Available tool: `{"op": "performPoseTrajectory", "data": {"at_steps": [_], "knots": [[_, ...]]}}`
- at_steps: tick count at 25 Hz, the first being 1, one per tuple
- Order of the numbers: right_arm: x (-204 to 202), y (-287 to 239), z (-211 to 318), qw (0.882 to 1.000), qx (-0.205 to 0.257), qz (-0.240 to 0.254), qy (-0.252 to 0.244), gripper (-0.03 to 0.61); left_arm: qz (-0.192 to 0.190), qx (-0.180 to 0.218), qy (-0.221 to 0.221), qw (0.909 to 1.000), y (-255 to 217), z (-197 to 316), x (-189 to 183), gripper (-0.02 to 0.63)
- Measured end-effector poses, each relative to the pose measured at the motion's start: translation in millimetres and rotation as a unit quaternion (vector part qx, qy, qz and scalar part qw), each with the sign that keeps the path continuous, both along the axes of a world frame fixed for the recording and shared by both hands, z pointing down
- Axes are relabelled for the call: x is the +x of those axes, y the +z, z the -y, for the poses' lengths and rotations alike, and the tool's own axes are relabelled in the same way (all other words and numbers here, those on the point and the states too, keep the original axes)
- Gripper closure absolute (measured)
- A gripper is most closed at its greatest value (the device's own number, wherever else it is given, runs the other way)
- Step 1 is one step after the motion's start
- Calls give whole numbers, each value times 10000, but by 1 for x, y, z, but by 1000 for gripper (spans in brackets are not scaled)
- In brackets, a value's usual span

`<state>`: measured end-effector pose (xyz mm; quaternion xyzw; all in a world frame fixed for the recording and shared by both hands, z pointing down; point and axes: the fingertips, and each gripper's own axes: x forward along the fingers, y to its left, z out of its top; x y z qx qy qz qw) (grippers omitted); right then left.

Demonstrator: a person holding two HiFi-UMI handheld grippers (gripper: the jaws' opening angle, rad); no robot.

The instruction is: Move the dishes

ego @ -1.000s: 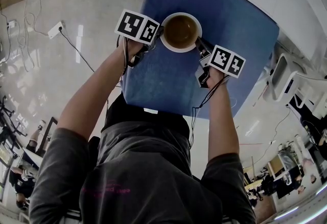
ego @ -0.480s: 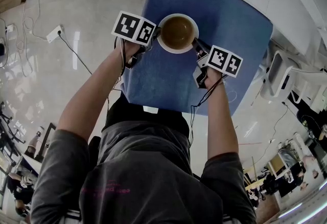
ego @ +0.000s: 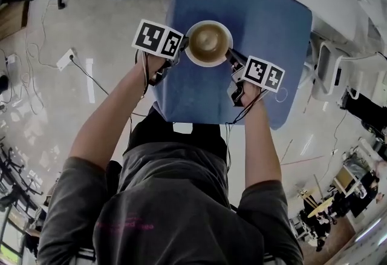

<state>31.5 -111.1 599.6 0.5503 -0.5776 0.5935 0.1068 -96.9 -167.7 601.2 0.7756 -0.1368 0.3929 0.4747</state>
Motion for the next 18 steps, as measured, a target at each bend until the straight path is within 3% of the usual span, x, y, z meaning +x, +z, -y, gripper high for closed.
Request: {"op": "performPoseTrajectory", "data": {"at_steps": [10,18], "knots": [[-8,-14,-43,9992,83,107,376,529,75,60,311,9995,-18,-32,-4,580],[4,-9,-104,9980,-48,169,611,529,259,-65,604,9978,-12,-82,17,580]]}}
